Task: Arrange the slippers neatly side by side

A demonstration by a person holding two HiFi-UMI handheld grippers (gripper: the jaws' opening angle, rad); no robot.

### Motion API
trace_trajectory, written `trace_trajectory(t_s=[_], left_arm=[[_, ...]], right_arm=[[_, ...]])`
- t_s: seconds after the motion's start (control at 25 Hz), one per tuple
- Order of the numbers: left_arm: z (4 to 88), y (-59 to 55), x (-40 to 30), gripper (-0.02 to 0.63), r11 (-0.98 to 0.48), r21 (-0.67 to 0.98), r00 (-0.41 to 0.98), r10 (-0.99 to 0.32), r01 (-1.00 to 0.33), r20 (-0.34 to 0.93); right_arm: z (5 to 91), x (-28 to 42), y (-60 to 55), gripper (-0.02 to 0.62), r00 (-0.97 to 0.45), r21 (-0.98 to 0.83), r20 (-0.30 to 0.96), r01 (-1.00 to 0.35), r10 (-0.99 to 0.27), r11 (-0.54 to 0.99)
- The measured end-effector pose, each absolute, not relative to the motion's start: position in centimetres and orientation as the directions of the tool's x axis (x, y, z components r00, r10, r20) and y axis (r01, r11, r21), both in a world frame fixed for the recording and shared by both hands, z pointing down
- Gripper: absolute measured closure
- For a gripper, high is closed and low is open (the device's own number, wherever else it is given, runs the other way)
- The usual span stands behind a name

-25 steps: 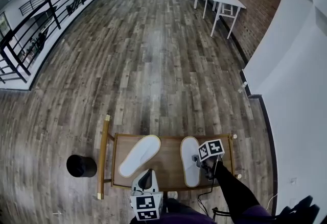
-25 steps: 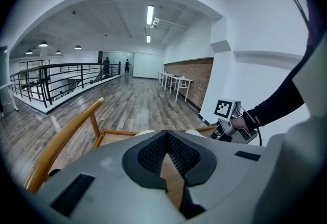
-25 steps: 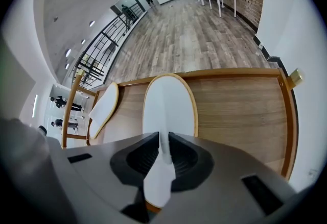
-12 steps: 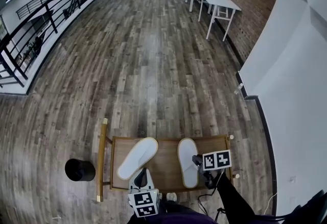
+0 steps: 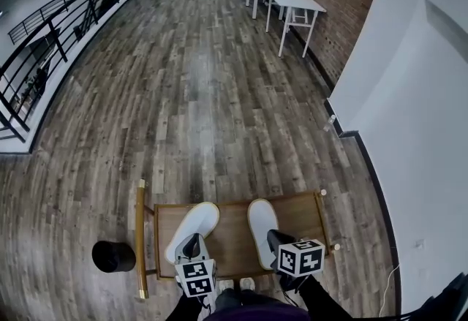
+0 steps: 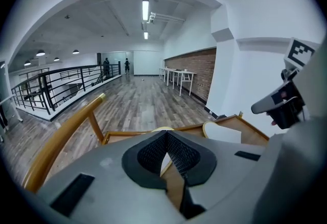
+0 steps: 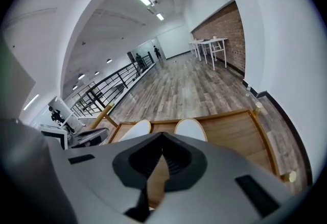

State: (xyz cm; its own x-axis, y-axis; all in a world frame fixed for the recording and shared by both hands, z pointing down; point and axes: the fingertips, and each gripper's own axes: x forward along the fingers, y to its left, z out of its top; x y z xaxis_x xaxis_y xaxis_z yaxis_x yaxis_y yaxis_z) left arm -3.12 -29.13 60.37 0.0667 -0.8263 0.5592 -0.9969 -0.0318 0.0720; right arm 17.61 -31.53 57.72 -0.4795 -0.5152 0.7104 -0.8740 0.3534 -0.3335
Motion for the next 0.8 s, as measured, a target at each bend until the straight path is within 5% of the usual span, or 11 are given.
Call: trace_trajectory(t_s=[0.28,0.44,0.8], left_arm=[[62.6,-30.7,-3.7,0.579,-0.119,0.068,0.135,-0.771,-0.991,0.622],[65.7,-31.0,-3.1,0.515,-0.264,0.031,0.203,-0.656,-0.964,0.727],[70.8,-31.2,-3.0,0.512,-0.479,0.003,0.23,-0.414,-0.878,0.881]], right_arm=[[57.3,19.0,-30.8,0.597,-0.453,-0.309,0.715,-0.888,-0.532,0.34],[57.5,19.4,-30.2,0.597,-0.445,-0.307,0.723,-0.892,-0.527,0.332],[57.6,19.8,-29.8,0.597,-0.431,-0.294,0.738,-0.898,-0.519,0.328]])
